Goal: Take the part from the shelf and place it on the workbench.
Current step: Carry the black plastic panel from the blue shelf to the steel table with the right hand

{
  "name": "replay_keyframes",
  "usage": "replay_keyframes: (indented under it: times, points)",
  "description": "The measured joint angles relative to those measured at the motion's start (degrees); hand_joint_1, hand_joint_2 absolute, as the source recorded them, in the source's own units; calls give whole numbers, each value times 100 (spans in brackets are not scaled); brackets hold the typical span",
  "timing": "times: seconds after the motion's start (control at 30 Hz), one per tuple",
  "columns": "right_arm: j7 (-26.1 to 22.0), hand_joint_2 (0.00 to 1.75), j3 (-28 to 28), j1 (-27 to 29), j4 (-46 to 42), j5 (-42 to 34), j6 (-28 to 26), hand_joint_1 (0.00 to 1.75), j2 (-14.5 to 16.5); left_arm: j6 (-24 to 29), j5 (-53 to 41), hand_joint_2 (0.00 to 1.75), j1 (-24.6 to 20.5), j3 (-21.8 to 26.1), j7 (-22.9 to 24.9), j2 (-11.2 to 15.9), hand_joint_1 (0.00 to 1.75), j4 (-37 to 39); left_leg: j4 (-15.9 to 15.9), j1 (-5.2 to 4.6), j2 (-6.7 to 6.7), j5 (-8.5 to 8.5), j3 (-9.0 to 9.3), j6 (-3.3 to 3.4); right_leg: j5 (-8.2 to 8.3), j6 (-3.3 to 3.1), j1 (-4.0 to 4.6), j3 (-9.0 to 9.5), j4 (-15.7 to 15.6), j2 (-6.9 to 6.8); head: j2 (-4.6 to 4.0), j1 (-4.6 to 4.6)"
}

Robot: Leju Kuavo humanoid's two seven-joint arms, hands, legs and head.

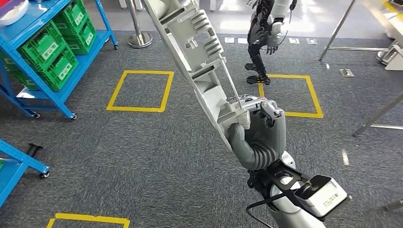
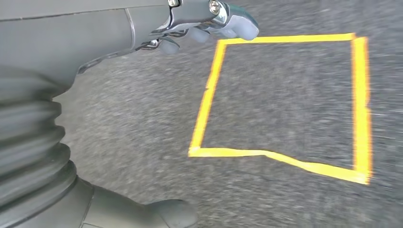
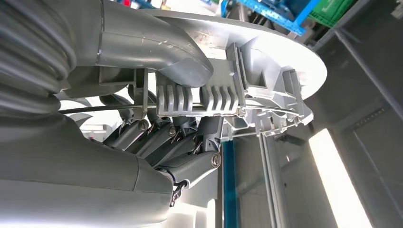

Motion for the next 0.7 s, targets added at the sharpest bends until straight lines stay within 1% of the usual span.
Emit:
replay_keyframes:
  times: [0.03,0.07,0.1,0.13,0.17,0.2,0.23,0.27,0.3,0.33,0.37,0.4,0.43,0.47,0.5,0.53,0.57,0.63,0.67,0.7]
  points:
    - [-1,175,2,1,-7,-5,-33,166,2,13,-10,175,-1,-1,-18,11,0,-3,-229,-28,-122,84,85,46,17,26,-16,-19,-4,69,1,3]
    - [-1,175,3,5,-15,-8,-67,166,5,22,-38,175,1,-1,10,19,0,-5,-323,-45,-180,98,110,69,39,59,-35,-42,-12,137,1,6]
    - [-1,175,5,8,-25,-8,-93,166,11,28,-69,175,5,-2,72,16,0,-5,-356,-54,-111,112,119,63,66,101,-48,-60,-32,217,2,6]
    - [0,175,3,13,-35,-21,-111,166,18,34,-97,175,14,-2,147,16,0,-5,-405,-37,-24,144,146,53,88,132,-57,-72,-42,259,1,7]
    - [1,175,-1,12,-42,-36,-123,166,22,40,-119,175,28,-2,214,17,0,-5,-464,-18,58,183,180,48,69,153,-38,-96,-11,193,1,10]
    - [2,175,-4,3,-46,-52,-129,166,27,48,-133,175,46,-2,255,19,0,-5,-522,3,154,223,211,50,-20,172,-13,-163,114,46,0,25]
    - [2,175,-8,-5,-49,-64,-131,166,31,54,-146,175,70,-2,271,21,0,-5,-564,21,254,253,229,51,-178,182,7,-280,363,-155,0,44]
    - [2,175,-10,-12,-51,-68,-133,166,33,58,-154,175,95,-2,272,24,0,-5,-572,13,349,259,227,62,-380,198,25,-442,706,-354,0,64]
    - [1,175,-10,-15,-50,-80,-131,166,35,61,-155,175,117,-1,261,27,0,-5,-565,12,453,255,216,67,-564,218,18,-613,1080,-465,0,79]
    - [0,175,-10,-14,-50,-106,-123,166,36,61,-153,175,132,-1,236,31,0,-5,-555,15,551,247,205,61,-670,239,4,-733,1360,-521,0,85]
    - [0,175,-11,-13,-50,-143,-104,166,37,63,-151,175,134,0,204,33,0,-5,-541,22,646,233,196,50,-672,260,-14,-752,1448,-554,0,85]
    - [1,175,-13,-15,-49,-177,-75,166,37,66,-149,175,125,0,174,35,0,-5,-519,34,734,215,190,31,-579,282,-33,-652,1316,-588,-1,86]
    - [2,175,-14,-22,-48,-201,-44,166,39,69,-147,175,108,0,151,34,0,-5,-490,47,813,190,188,8,-424,302,-49,-442,985,-655,0,86]
    - [3,175,-15,-35,-43,-212,-15,166,44,73,-146,175,88,0,141,37,0,-7,-451,50,882,156,188,-24,-291,306,-54,-209,594,-804,1,88]
    - [5,175,-15,-51,-36,-216,5,166,50,76,-146,175,71,0,138,39,0,-8,-406,42,944,112,182,-59,-189,292,-54,-22,276,-940,1,87]
    - [7,175,-15,-68,-29,-218,16,166,60,78,-146,175,54,0,138,40,0,-10,-376,30,998,73,184,-95,-145,256,-45,91,85,-1035,1,81]
    - [8,175,-15,-83,-23,-216,23,166,69,79,-146,175,40,0,137,42,0,-13,-362,16,1051,42,195,-132,-147,208,-30,121,27,-1078,1,76]
    - [6,175,-16,-99,-20,-193,29,166,86,81,-165,175,18,-2,137,32,0,-14,-375,20,1147,8,248,-196,-140,117,-19,113,31,-938,-1,67]
    - [4,175,-16,-105,-20,-176,27,166,95,80,-187,175,10,-8,138,27,0,-14,-347,35,1084,-32,257,-231,-127,82,-27,109,18,-871,-1,65]
    - [4,175,-16,-110,-20,-159,25,166,107,80,-213,175,3,-14,140,21,0,-14,-236,54,947,-126,225,-260,-111,47,-39,105,4,-804,-1,63]
